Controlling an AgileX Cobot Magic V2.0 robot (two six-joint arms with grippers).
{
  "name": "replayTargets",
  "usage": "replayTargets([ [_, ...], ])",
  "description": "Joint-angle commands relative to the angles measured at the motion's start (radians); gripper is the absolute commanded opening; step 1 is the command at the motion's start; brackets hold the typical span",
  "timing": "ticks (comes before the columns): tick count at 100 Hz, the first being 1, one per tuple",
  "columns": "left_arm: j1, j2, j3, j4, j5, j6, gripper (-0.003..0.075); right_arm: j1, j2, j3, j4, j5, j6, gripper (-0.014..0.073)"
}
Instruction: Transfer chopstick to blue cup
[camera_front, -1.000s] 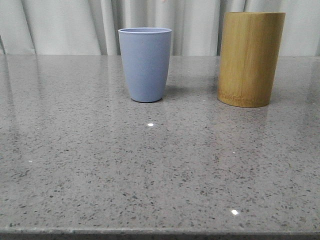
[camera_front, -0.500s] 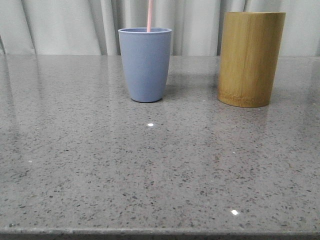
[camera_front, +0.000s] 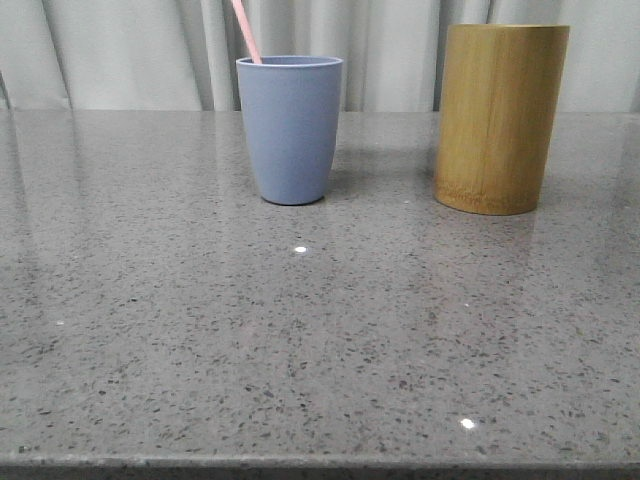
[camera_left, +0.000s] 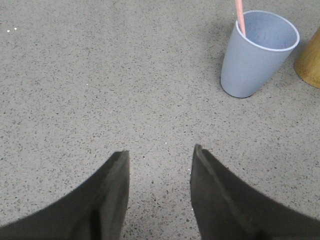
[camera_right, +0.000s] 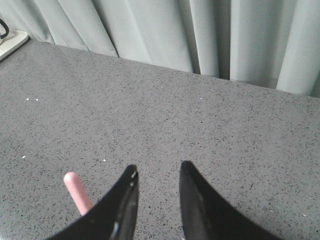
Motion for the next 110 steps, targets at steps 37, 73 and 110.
replayTargets([
  [37,0.002,-0.047,-0.026,-0.002,-0.096,-0.009,0.0295,-0.01,-0.184,0.111,-0.034,-0.074,-0.01,0.0238],
  [73,0.002,-0.058,-0.026,0.009,-0.1,-0.009,0.0295,-0.014,-0.398,0.364,-0.048,-0.18,-0.01,0.0237],
  [110,0.002,-0.058,-0.026,0.009,-0.108,-0.009,0.0211,-0.114,-0.654,0.669,-0.048,-0.21,-0.009,0.0234],
])
